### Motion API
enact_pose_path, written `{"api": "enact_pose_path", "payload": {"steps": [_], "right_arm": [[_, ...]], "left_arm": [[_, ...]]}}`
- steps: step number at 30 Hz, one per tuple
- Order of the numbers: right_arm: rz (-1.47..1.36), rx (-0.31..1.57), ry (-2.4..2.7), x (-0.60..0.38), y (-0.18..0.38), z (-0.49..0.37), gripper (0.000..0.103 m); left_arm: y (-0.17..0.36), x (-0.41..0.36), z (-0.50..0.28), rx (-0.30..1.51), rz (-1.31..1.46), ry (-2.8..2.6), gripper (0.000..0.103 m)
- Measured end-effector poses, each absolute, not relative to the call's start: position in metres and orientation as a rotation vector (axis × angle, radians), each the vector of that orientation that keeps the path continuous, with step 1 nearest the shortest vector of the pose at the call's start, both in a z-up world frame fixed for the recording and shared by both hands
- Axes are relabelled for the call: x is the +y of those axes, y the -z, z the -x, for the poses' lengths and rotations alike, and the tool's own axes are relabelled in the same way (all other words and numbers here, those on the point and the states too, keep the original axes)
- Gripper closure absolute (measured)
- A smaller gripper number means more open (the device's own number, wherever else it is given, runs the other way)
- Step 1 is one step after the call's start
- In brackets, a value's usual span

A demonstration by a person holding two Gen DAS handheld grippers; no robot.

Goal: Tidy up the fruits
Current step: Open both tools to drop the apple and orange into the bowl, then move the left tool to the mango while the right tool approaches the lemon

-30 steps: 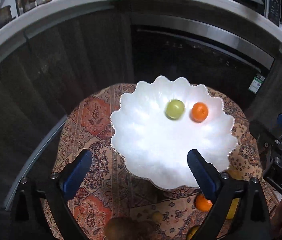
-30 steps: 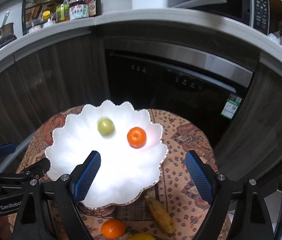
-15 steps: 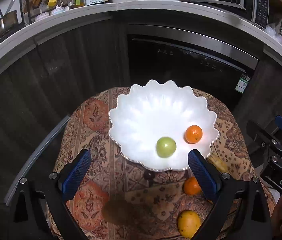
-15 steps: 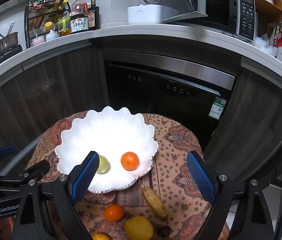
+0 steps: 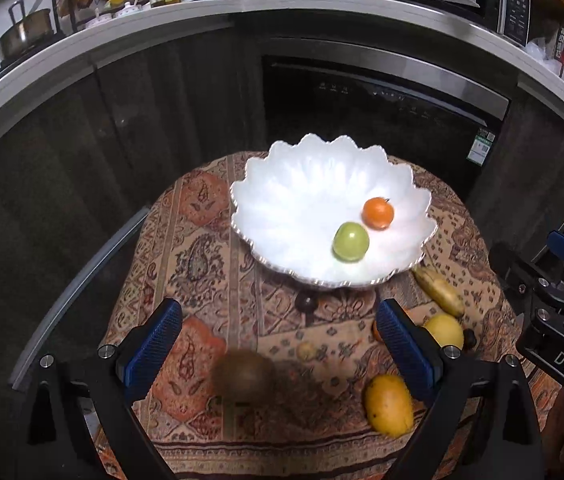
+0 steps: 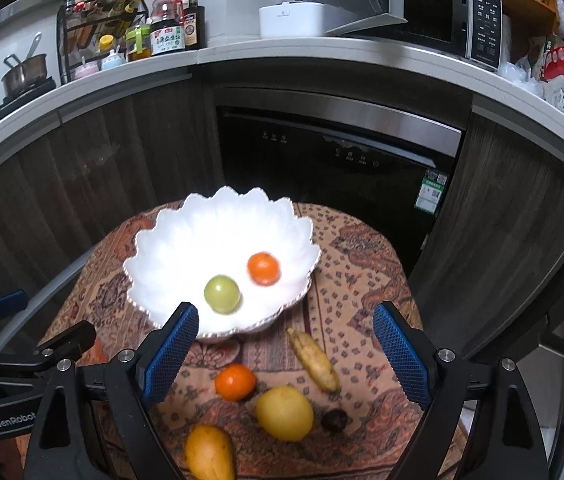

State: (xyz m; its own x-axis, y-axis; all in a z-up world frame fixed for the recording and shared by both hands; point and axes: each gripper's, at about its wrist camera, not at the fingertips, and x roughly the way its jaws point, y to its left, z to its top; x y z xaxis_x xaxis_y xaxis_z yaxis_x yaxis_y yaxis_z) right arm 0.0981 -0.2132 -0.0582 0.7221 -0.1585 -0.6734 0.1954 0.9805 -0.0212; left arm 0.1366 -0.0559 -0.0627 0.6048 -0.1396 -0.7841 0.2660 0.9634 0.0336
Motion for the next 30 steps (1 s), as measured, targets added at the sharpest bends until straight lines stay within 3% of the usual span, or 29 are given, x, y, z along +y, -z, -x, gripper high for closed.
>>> {"api": "enact_pose_path", "payload": {"steps": [11,30], "right_arm": [[-0.041,0.812,0.182,-0.205,0.093,-0.073,0.013],[-0.091,0.892,0.26,-0.258,0.134,-0.034,0.013]], "left_arm": [[0.098,-0.049,-0.108,0.944,-0.156,0.217,0.004],[0.143,-0.104,-0.082,1.005,-0.177,0.301,0.004]]}}
